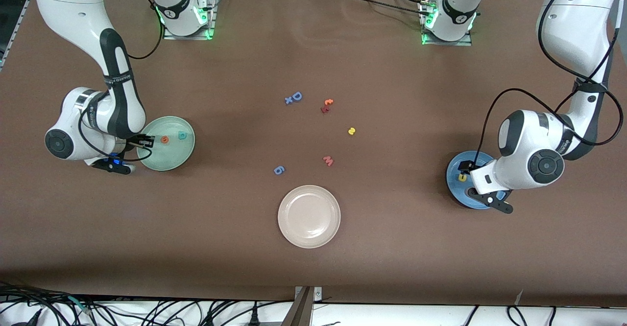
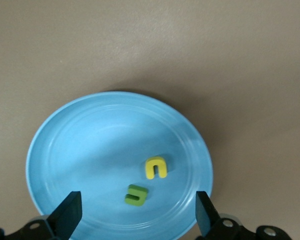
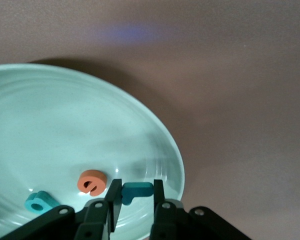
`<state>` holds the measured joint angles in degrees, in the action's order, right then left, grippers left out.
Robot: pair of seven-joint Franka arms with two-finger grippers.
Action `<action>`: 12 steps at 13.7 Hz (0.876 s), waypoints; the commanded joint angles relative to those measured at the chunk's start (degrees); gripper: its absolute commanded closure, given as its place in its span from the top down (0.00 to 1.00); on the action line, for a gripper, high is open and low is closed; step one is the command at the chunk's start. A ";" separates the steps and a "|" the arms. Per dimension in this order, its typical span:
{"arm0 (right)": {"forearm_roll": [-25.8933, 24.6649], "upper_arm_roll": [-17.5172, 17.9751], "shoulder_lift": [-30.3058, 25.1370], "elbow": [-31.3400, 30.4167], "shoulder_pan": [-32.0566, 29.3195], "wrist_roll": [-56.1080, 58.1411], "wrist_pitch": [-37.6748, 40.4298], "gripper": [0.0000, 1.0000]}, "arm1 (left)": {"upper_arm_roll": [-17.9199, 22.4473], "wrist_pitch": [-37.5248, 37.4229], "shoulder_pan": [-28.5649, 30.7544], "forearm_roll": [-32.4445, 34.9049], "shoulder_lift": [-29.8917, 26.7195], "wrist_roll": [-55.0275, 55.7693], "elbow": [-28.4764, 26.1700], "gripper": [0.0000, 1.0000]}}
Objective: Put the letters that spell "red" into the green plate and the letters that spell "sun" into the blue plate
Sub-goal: 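Place the yellow n on the blue plate while the right gripper places r, then reach the left gripper to the yellow z while the right gripper retracts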
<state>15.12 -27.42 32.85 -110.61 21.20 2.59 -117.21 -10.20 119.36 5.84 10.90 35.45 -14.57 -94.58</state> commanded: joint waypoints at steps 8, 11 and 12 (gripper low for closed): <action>0.35 -1.32 -6.99 2.42 -0.11 0.39 6.11 0.98 | -9.39 -0.88 -1.80 -2.29 -1.52 21.76 -2.71 1.00; -0.35 -2.47 -12.88 2.69 -0.02 0.57 7.09 0.98 | -10.72 0.08 -4.33 -2.20 -3.54 26.24 -5.96 1.00; -0.44 -2.73 -14.73 2.77 -0.02 0.48 7.09 0.98 | -10.72 1.13 -5.39 -2.20 -4.68 27.30 -7.54 1.00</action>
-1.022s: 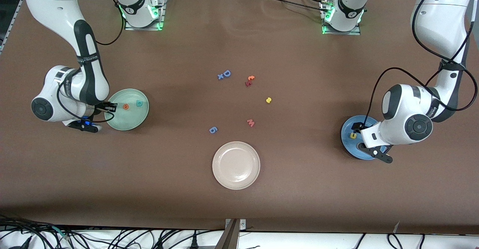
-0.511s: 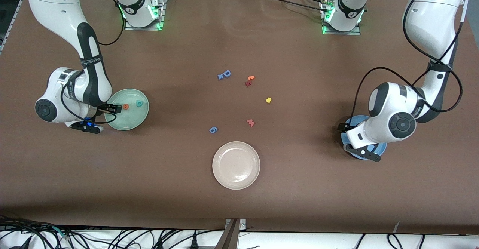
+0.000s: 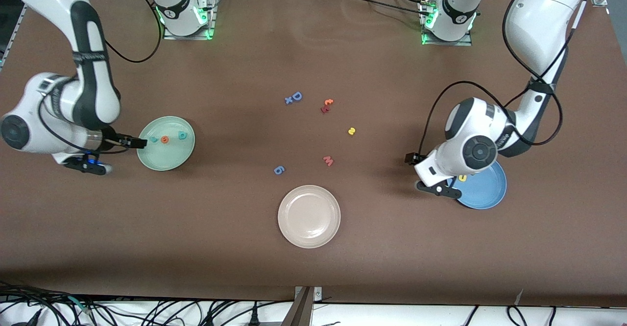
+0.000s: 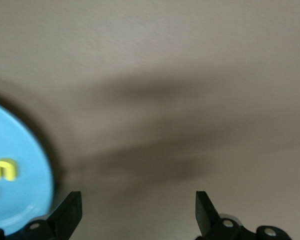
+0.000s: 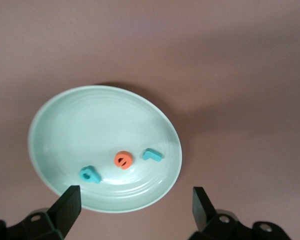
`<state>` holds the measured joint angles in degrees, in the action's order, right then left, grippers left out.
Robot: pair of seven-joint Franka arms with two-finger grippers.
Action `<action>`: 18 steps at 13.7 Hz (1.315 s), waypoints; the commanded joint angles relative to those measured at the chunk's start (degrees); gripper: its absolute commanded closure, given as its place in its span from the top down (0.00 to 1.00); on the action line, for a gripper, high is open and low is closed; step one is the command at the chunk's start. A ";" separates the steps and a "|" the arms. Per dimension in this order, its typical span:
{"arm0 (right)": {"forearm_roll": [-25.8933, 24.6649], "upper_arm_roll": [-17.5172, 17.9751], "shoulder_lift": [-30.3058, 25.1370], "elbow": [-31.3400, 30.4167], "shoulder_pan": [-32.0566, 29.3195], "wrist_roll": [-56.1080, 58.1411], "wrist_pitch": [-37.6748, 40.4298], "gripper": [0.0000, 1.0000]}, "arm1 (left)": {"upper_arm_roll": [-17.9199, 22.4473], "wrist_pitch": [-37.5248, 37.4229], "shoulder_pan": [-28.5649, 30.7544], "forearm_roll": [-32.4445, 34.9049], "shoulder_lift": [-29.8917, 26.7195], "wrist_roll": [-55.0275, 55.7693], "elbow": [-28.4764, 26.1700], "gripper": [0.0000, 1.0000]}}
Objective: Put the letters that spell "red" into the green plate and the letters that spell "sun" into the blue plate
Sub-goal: 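Reach the left gripper to the yellow z while the right gripper retracts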
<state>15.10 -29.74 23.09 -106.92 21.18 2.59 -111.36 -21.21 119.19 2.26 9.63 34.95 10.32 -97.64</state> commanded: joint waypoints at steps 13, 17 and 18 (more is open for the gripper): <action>-6.13 -0.93 -10.17 2.77 0.09 0.31 0.53 0.98 | -6.04 21.51 -12.63 9.34 -6.83 19.65 -18.28 1.00; -6.13 -0.93 -10.17 2.77 0.09 0.31 0.53 0.98 | -6.04 25.12 -14.65 10.85 -5.16 19.83 -18.37 0.99; -6.13 -1.02 -10.17 2.77 0.09 0.31 0.53 0.98 | -5.95 25.56 -14.74 10.85 -4.72 19.83 -18.37 0.99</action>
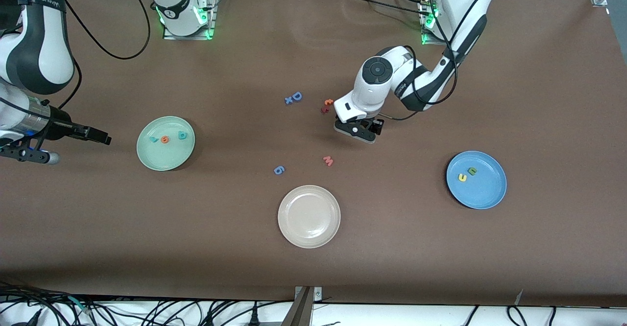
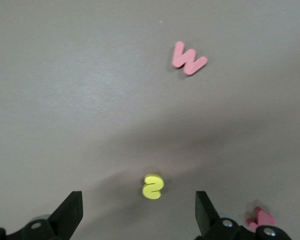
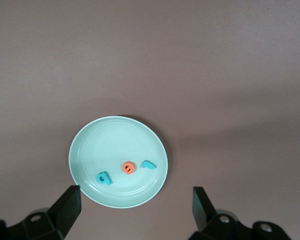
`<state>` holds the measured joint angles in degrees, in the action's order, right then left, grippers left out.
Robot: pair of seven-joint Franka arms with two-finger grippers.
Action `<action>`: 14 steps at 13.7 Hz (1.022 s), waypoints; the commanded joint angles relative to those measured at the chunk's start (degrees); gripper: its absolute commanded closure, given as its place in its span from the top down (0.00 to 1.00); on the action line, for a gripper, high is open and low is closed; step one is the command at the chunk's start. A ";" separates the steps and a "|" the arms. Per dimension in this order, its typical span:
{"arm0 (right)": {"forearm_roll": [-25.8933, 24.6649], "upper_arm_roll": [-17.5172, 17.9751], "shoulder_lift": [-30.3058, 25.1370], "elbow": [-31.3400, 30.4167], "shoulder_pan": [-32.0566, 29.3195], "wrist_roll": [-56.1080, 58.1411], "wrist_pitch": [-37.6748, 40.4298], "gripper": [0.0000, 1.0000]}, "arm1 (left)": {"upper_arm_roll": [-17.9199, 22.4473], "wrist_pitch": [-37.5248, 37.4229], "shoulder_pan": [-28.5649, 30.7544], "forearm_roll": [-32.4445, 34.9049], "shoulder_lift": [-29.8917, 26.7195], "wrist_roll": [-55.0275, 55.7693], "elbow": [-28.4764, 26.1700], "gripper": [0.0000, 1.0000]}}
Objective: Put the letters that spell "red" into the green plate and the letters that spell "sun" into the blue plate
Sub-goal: 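Reach the left gripper to the yellow z while the right gripper retracts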
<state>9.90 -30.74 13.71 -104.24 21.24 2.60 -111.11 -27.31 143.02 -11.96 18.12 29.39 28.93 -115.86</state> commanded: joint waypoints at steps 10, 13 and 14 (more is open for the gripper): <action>-0.84 -0.02 -0.70 0.26 -0.05 0.22 0.19 0.98 | 0.25 4.19 -0.17 6.93 4.18 1.22 -0.86 0.96; -0.93 -0.02 -0.96 1.93 -0.05 0.39 1.07 0.98 | 0.42 5.25 -0.08 6.93 4.62 1.22 -1.04 0.94; -0.84 0.06 -1.05 2.02 -0.05 0.39 1.07 0.99 | 0.42 5.25 -0.08 7.02 4.79 1.22 -1.04 0.93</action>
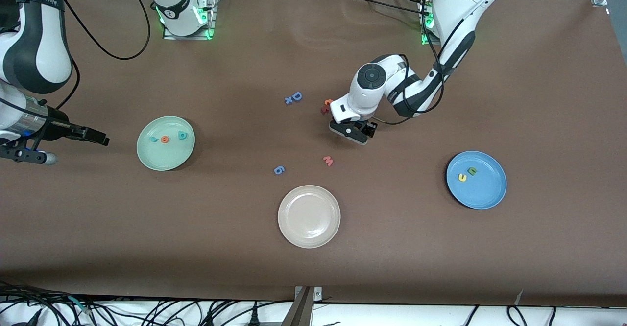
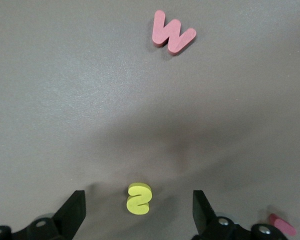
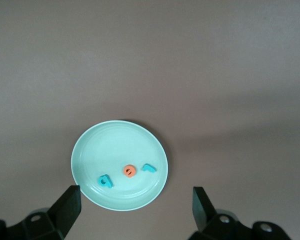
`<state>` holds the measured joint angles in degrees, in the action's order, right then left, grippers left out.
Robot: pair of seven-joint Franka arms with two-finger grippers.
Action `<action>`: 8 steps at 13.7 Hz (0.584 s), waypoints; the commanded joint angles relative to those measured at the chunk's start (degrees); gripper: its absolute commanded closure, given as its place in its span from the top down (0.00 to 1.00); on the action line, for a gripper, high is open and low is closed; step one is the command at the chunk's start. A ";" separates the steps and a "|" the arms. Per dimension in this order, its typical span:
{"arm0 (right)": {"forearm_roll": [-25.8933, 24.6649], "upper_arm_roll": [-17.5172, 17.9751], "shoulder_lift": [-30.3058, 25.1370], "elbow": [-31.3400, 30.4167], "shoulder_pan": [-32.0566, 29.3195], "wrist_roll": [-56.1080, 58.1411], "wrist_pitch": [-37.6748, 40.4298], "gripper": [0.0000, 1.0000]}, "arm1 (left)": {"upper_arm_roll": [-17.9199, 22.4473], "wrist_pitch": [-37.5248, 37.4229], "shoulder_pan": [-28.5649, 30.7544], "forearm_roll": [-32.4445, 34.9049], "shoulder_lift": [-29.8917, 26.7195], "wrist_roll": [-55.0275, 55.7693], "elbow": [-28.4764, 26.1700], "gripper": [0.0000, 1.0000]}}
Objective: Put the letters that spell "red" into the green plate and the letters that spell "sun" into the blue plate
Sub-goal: 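Reach the left gripper to the yellow z while the right gripper retracts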
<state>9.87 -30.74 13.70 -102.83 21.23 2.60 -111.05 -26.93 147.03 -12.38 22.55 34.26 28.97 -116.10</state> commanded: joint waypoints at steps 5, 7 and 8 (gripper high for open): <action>-0.99 0.24 -3.23 0.88 0.12 0.65 1.01 0.99 | 0.04 1.24 0.60 5.84 0.01 1.27 -1.67 0.85; -1.44 0.33 -4.11 0.97 0.12 0.92 1.27 0.99 | 0.12 1.24 0.60 5.84 0.01 1.27 -1.68 0.85; -1.52 0.33 -4.55 1.66 0.12 0.83 2.32 0.99 | 0.12 1.24 0.60 5.84 0.10 1.27 -1.68 0.84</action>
<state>9.42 -30.68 11.21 -101.70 21.32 2.81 -110.83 -26.80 147.28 -12.12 26.03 34.42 28.99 -117.20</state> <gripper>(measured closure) 0.004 0.154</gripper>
